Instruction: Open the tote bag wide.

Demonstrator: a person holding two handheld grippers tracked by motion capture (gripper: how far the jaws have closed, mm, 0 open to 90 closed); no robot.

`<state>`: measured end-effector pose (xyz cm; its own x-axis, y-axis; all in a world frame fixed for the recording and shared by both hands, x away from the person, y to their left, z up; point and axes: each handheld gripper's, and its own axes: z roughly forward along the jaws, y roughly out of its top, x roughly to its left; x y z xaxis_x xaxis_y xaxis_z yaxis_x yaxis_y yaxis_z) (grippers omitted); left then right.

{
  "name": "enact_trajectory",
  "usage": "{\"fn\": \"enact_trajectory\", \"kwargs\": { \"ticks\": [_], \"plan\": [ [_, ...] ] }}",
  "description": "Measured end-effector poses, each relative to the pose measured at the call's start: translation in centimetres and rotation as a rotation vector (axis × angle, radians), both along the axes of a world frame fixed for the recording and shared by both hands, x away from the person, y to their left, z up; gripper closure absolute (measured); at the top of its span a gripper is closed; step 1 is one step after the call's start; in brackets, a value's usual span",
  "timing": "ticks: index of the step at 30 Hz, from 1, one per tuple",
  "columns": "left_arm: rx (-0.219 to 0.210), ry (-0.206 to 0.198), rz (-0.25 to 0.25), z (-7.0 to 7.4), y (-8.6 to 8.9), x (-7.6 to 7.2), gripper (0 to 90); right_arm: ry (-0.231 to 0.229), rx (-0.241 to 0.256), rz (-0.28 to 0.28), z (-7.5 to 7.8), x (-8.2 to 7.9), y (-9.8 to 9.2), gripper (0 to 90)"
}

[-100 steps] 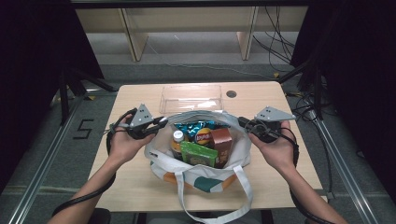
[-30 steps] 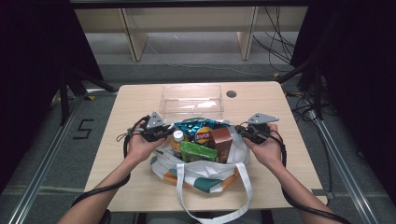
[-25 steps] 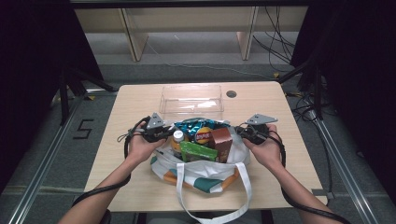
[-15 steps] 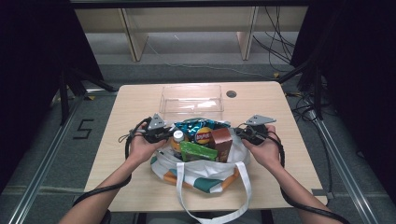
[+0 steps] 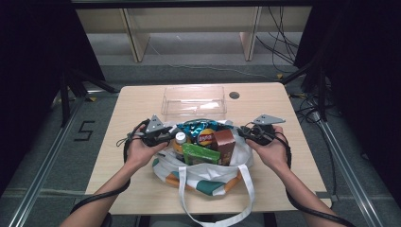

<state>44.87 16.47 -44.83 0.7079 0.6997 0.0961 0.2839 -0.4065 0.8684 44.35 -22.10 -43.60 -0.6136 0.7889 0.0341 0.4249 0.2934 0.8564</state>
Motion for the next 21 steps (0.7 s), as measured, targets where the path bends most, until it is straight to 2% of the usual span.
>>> {"fn": "enact_trajectory", "kwargs": {
  "ticks": [2, 3, 4, 5, 6, 7, 8, 9, 10, 11, 13, 14, 15, 16, 20, 21],
  "plan": [
    [-0.028, -0.016, 0.01, 0.7, 0.5, -0.8, 56.4, -0.043, 0.032, -0.013, 1.3, -0.4, -0.4, 68.5],
    [-0.028, -0.016, 0.01, 0.7, 0.5, -0.8, 54.3, -0.043, 0.032, -0.013, 1.3, -0.4, -0.4, 68.5],
    [-0.044, -0.027, 0.02, 1.1, 0.8, -1.2, 54.3, -0.051, 0.044, -0.022, 1.5, -0.5, -0.5, 67.5],
    [-0.056, -0.035, 0.018, 1.3, 1.0, -1.4, 51.1, -0.048, 0.079, -0.034, 1.9, -0.6, -0.5, 65.7],
    [-0.08, -0.05, 0.025, 1.6, 1.3, -1.8, 49.6, -0.062, 0.066, -0.032, 2.1, -0.6, -0.8, 65.3],
    [-0.093, -0.06, 0.035, 1.8, 1.5, -2.1, 46.9, -0.062, 0.087, -0.051, 2.4, -0.7, -0.8, 65.0],
    [-0.093, -0.074, 0.044, 1.9, 1.8, -2.4, 46.0, -0.058, 0.084, -0.05, 2.6, -0.7, -1.0, 64.9],
    [-0.098, -0.081, 0.047, 1.9, 2.0, -2.5, 45.1, -0.082, 0.071, -0.044, 2.7, -0.5, -1.3, 64.9],
    [-0.106, -0.088, 0.051, 1.8, 2.2, -2.7, 44.5, -0.06, 0.093, -0.058, 2.8, -0.7, -1.1, 64.8],
    [-0.107, -0.092, 0.057, 1.8, 2.4, -2.8, 44.0, -0.102, 0.075, -0.047, 2.8, -0.4, -1.4, 64.8],
    [-0.11, -0.095, 0.063, 1.7, 2.6, -2.8, 43.4, -0.094, 0.1, -0.067, 2.8, -0.5, -1.2, 64.8],
    [-0.111, -0.093, 0.067, 1.7, 2.6, -2.8, 43.3, -0.074, 0.09, -0.06, 3.0, -0.6, -1.3, 64.8],
    [-0.107, -0.098, 0.073, 1.7, 2.7, -2.8, 43.1, -0.082, 0.094, -0.055, 3.0, -0.5, -1.3, 64.7],
    [-0.115, -0.098, 0.076, 1.6, 2.7, -2.8, 43.1, -0.064, 0.107, -0.058, 3.0, -0.6, -1.3, 64.7],
    [-0.116, -0.095, 0.079, 1.6, 2.7, -2.8, 42.6, -0.071, 0.104, -0.055, 3.1, -0.5, -1.3, 64.4],
    [-0.11, -0.094, 0.082, 1.6, 2.7, -2.8, 42.5, -0.085, 0.084, -0.053, 3.2, -0.5, -1.4, 64.3]
  ]
}}
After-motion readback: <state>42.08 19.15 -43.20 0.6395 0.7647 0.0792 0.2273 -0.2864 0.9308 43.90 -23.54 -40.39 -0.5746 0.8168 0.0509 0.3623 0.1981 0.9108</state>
